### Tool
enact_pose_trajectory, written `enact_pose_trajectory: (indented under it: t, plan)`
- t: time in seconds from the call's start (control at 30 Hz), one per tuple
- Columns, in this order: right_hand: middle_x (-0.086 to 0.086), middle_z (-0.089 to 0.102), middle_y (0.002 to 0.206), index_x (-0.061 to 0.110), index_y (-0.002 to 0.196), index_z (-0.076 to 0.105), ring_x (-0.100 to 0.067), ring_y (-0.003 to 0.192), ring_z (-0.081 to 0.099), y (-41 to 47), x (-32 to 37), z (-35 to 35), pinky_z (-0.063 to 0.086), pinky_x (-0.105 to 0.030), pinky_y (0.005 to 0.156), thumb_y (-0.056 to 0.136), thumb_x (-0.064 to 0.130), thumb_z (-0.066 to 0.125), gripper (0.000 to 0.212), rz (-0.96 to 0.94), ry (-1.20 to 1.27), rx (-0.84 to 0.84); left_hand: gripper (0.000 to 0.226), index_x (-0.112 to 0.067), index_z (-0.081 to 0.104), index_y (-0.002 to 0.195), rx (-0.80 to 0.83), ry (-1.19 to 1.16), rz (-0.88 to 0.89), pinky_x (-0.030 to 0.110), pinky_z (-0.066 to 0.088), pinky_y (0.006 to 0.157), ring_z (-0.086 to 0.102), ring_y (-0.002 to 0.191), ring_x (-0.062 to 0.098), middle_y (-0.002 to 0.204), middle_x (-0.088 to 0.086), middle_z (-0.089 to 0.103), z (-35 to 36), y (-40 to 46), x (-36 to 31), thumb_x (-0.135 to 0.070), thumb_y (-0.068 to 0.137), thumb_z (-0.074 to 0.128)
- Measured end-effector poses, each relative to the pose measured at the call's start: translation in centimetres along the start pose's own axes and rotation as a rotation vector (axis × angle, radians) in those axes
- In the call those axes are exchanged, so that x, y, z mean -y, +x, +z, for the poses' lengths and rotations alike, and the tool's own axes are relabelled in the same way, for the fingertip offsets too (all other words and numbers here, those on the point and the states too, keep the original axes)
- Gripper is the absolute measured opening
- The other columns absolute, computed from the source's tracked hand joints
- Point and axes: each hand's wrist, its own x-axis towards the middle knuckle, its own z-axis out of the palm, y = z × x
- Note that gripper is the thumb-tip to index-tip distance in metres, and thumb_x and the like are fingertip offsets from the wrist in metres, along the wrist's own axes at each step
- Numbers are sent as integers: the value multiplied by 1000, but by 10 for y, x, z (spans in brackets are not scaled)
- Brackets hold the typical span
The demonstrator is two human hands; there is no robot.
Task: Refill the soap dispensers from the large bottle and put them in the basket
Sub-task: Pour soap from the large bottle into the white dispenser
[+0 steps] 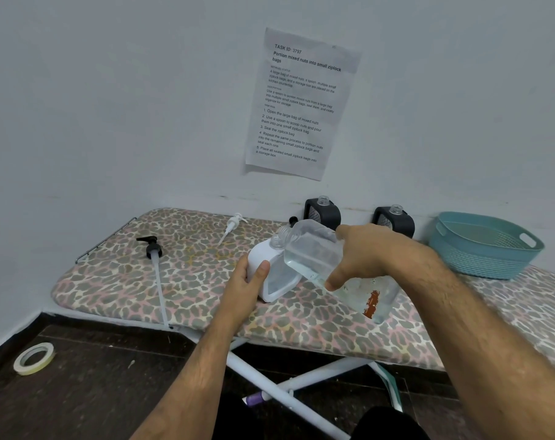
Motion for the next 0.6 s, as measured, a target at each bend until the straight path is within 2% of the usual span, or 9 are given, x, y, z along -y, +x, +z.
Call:
enact_pose_trajectory:
  t: [0.13, 0.23, 0.3, 0.43, 0.6]
  plan:
    - [3, 59, 115, 24, 136, 44, -21, 100, 53, 0, 1, 0, 50, -42, 95, 63, 58, 84, 90, -1, -4, 2, 60, -30, 52, 135, 5, -10, 9, 27, 53, 84, 65, 108, 8, 124, -7, 65, 0, -1, -2, -58, 83, 55]
    - [4, 58, 110, 24, 136, 44, -21, 100, 53, 0, 0, 0, 50, -43, 95, 62, 59, 84, 91, 0, -4, 1, 61, -30, 52, 135, 2, -13, 6, 30, 54, 88, 65, 109, 8, 125, -6, 65, 0, 0, -1, -59, 82, 55]
    - [3, 59, 115, 24, 136, 43, -21, 100, 53, 0, 0, 0, 50, -43, 95, 62, 59, 84, 91, 1, -2, 0, 64, -31, 51, 137, -2, -9, -2, 34, 54, 91, 65, 110, 10, 126, -6, 64, 0, 1, 0, -61, 81, 55]
    - [3, 60, 120, 25, 137, 43, -21, 102, 54, 0, 0, 0, 50, -43, 95, 61, 59, 84, 92, 4, -2, 2, 64, -31, 50, 137, -1, -5, 1, 30, 54, 80, 65, 109, 11, 125, -6, 64, 0, 0, 0, -62, 81, 54]
    - [3, 60, 120, 25, 138, 42, -21, 103, 54, 0, 1, 0, 50, -43, 96, 62, 59, 84, 93, 3, 1, 4, 65, -31, 50, 138, 2, -2, 13, 31, 55, 86, 65, 110, 9, 127, -6, 64, 0, 3, 3, -63, 83, 56]
